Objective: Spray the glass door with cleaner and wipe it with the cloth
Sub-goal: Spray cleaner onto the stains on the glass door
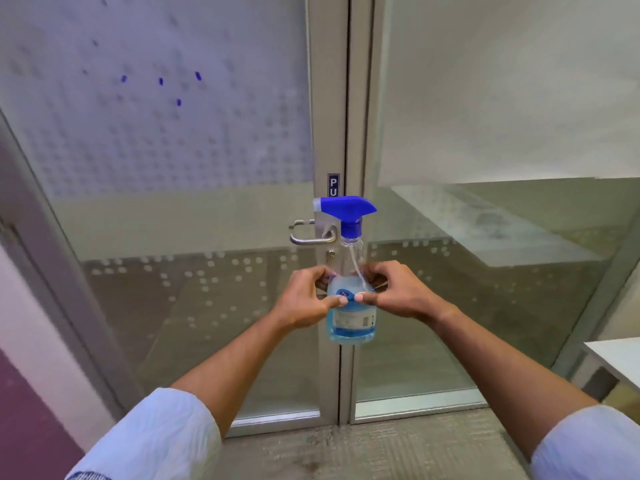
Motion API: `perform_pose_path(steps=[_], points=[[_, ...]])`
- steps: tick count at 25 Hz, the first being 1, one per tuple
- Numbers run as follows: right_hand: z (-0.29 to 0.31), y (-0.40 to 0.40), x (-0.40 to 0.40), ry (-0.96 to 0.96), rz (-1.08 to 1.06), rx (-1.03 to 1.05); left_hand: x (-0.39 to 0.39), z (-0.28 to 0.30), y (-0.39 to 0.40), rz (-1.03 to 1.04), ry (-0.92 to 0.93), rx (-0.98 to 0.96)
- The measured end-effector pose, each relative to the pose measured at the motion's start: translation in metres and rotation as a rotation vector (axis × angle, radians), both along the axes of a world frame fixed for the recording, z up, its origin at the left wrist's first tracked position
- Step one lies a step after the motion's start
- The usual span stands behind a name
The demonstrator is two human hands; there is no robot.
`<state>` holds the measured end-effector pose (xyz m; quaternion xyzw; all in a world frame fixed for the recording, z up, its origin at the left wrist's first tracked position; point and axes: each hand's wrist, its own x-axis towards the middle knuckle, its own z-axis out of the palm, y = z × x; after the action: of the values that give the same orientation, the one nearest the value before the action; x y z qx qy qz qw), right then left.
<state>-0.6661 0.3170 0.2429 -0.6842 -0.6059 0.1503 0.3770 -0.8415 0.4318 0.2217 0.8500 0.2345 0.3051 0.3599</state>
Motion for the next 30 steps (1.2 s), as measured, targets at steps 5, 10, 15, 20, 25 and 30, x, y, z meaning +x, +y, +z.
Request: perform_pose_path(steps=[5, 10, 15, 20, 25, 30], points=[[0.016, 0.092, -0.100, 0.201, 0.114, 0.065, -0.103, 0.019, 0.075, 0.094, 0.041, 0.101], [0.042, 0.187, -0.189, 0.382, 0.176, 0.126, -0.190, 0.044, 0.153, 0.167, 0.061, 0.149], [0.084, 0.263, -0.239, 0.492, 0.234, 0.208, -0.234, 0.062, 0.211, 0.217, 0.052, 0.131], [0.112, 0.327, -0.251, 0.606, 0.364, 0.206, -0.240, 0.078, 0.258, 0.191, -0.025, 0.051], [0.142, 0.375, -0.238, 0.724, 0.517, 0.150, -0.230, 0.104, 0.298, 0.165, -0.051, 0.039], [0.172, 0.403, -0.230, 0.705, 0.616, 0.147, -0.219, 0.129, 0.324, 0.134, -0.024, 0.001]])
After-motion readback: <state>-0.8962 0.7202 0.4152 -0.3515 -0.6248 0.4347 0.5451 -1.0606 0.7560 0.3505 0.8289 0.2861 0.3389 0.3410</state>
